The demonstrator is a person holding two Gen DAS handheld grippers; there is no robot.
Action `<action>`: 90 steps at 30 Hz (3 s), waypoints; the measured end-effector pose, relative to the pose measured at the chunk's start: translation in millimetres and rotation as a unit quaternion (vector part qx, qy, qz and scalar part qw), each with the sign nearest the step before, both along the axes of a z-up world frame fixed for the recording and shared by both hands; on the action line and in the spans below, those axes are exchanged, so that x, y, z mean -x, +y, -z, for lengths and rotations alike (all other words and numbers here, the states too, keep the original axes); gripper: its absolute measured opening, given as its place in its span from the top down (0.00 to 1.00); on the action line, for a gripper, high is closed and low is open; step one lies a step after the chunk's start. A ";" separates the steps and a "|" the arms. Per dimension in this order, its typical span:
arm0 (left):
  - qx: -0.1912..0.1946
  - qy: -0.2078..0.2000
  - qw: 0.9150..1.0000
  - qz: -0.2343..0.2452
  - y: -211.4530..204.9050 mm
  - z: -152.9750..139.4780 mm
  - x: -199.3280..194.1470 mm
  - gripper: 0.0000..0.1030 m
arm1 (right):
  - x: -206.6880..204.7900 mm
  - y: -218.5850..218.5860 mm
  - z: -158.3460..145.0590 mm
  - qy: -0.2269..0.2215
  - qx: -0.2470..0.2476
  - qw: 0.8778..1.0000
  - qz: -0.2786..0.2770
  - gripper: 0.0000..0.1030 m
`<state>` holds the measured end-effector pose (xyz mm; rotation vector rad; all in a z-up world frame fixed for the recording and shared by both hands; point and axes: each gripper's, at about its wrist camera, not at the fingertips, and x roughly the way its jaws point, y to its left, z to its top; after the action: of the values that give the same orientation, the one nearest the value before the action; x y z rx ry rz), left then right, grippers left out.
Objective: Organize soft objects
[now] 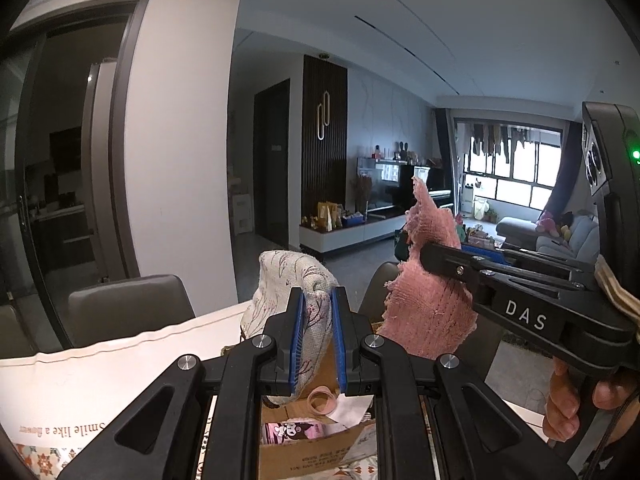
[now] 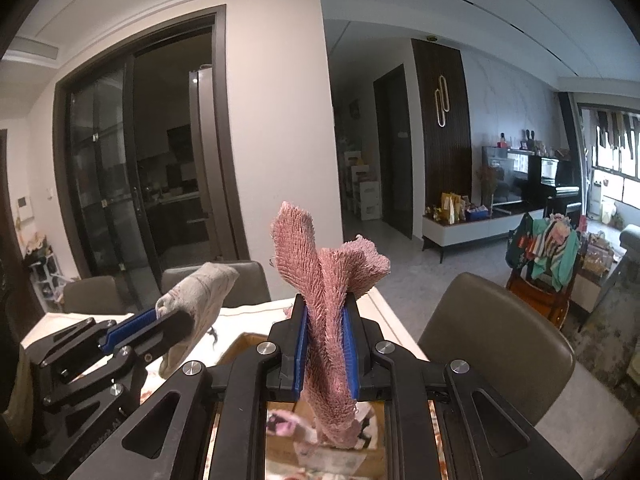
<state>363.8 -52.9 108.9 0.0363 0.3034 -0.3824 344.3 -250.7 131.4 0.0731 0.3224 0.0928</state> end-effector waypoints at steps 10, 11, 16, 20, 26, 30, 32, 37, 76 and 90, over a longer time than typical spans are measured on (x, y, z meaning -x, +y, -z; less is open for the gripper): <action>-0.006 0.031 0.999 0.004 -12.5 25.8 -39.7 0.85 | -37.8 2.1 26.2 0.039 0.007 0.999 0.007 0.83; -0.009 0.035 0.999 0.004 -14.2 30.1 -42.1 0.85 | -41.2 1.5 32.0 0.046 0.006 0.999 0.007 0.83; -0.021 0.063 0.998 0.001 -19.2 50.1 -56.1 0.85 | -54.4 -0.5 52.2 0.081 0.008 0.997 0.008 0.83; -0.034 0.086 0.996 0.005 -24.3 65.2 -61.6 0.85 | -62.0 -2.5 67.3 0.111 0.010 0.994 0.009 0.83; -0.054 0.117 0.992 0.012 -30.1 82.3 -69.0 0.85 | -73.6 -5.6 91.3 0.168 -0.001 0.986 -0.004 0.83; -0.058 0.137 0.989 0.011 -32.1 91.7 -73.4 0.84 | -79.5 -5.9 103.4 0.195 0.000 0.981 -0.011 0.83; -0.061 0.142 0.988 0.013 -34.3 93.3 -74.4 0.78 | -80.9 -6.9 105.8 0.201 0.003 0.980 -0.010 0.82; -0.070 0.127 0.989 0.004 -36.2 89.7 -67.3 0.67 | -79.4 -8.5 104.5 0.203 0.005 0.979 -0.011 0.63; -0.019 0.057 0.996 -0.068 0.5 7.4 122.0 0.53 | 111.1 17.3 25.6 0.073 0.013 0.996 0.043 0.62; -0.027 0.023 0.995 -0.098 2.1 13.1 202.4 0.26 | 209.6 15.6 25.5 0.050 0.007 0.996 0.069 0.54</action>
<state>161.4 -50.8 95.8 0.0500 0.3600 -0.1805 134.6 -235.1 105.9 0.0870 0.4165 -0.0508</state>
